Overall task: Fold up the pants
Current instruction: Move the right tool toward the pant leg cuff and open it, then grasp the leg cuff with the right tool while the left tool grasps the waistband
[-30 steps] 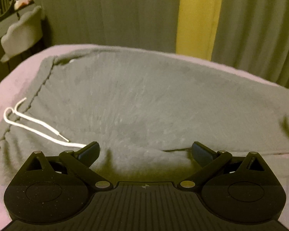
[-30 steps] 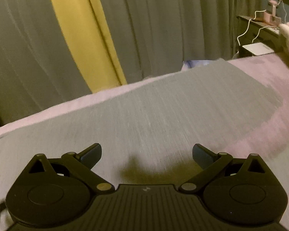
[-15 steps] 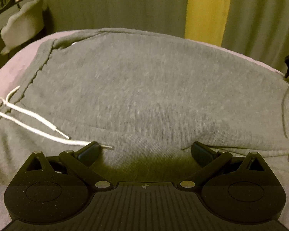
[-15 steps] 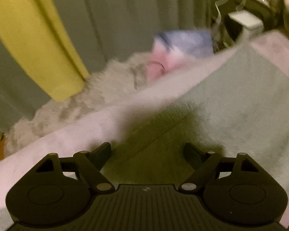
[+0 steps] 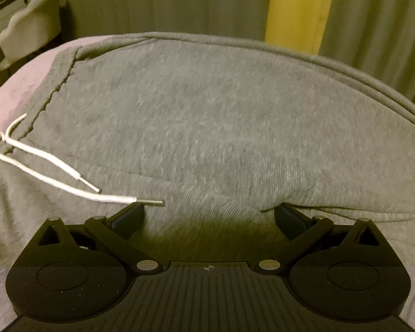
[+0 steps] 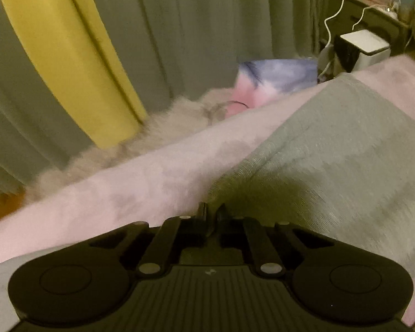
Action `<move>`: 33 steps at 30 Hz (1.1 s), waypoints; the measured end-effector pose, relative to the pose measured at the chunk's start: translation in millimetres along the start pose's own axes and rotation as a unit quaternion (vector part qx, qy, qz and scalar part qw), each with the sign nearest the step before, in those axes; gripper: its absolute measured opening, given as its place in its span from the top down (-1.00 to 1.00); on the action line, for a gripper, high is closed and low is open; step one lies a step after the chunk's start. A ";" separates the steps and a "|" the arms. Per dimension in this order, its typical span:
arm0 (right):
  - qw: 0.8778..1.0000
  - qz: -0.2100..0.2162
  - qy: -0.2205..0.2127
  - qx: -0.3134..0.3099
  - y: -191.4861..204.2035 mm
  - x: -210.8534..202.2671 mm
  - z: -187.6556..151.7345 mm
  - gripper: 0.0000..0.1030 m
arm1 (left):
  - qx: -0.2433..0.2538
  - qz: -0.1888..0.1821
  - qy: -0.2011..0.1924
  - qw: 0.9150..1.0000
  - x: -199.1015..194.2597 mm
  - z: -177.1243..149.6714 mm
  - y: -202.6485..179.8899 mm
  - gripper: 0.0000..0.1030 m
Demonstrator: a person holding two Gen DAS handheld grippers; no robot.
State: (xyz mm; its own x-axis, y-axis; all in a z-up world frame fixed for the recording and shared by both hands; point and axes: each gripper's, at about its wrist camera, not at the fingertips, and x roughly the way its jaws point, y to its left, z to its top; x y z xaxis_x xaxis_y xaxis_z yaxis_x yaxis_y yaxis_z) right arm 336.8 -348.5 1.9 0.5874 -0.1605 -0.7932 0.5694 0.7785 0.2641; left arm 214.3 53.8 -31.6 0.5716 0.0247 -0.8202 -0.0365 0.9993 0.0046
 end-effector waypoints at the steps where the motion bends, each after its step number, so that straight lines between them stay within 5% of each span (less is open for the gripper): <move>1: 1.000 0.018 -0.010 0.003 -9.3 -18.0 -8.9 0.89 | -0.001 -0.001 0.002 1.000 0.1 0.6 0.5 -1.00; 7: 0.996 0.082 -0.018 0.018 -90.4 -132.4 -119.6 0.89 | -0.014 0.005 0.003 1.000 -9.6 1.1 7.2 -1.00; 11: 0.999 0.032 0.022 -0.024 -126.8 -168.0 -211.5 0.99 | -0.024 0.036 -0.039 0.998 -34.9 1.1 15.9 -1.00; 14: 0.999 0.002 0.040 -0.031 -152.6 -172.9 -247.6 0.99 | -0.043 0.055 -0.074 0.995 -48.5 1.9 24.3 -1.00; 20: 0.997 -0.005 -0.067 -0.027 -161.5 -195.9 -195.8 0.85 | -0.039 0.066 -0.061 0.995 -40.2 2.2 17.0 -1.00; 22: 0.995 -0.011 -0.094 -0.015 -159.5 -191.1 -171.9 0.48 | -0.017 0.083 -0.063 0.994 -36.4 0.1 10.2 -1.00; 24: 0.995 -0.004 -0.100 0.004 -153.2 -178.7 -148.3 -0.02 | 0.004 0.097 -0.067 0.993 -32.3 -3.2 3.8 -1.00; 30: 0.995 -0.029 -0.090 -0.029 -112.8 -125.4 -111.9 -0.09 | 0.017 0.096 -0.058 0.994 -20.3 -4.8 1.9 -1.00; 33: 0.990 -0.103 -0.058 -0.075 -100.4 -76.2 -98.7 -0.19 | 0.009 0.087 -0.058 0.994 -17.0 -3.4 6.0 -1.00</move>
State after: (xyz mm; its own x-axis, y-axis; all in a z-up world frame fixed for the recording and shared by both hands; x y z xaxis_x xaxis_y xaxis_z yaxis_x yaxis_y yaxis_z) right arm 178.1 -354.5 -18.3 0.5338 -0.3872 -0.7518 0.5978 0.8015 0.0116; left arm 201.6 59.3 -19.5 0.6479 0.2000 -0.7350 -0.1298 0.9798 0.1521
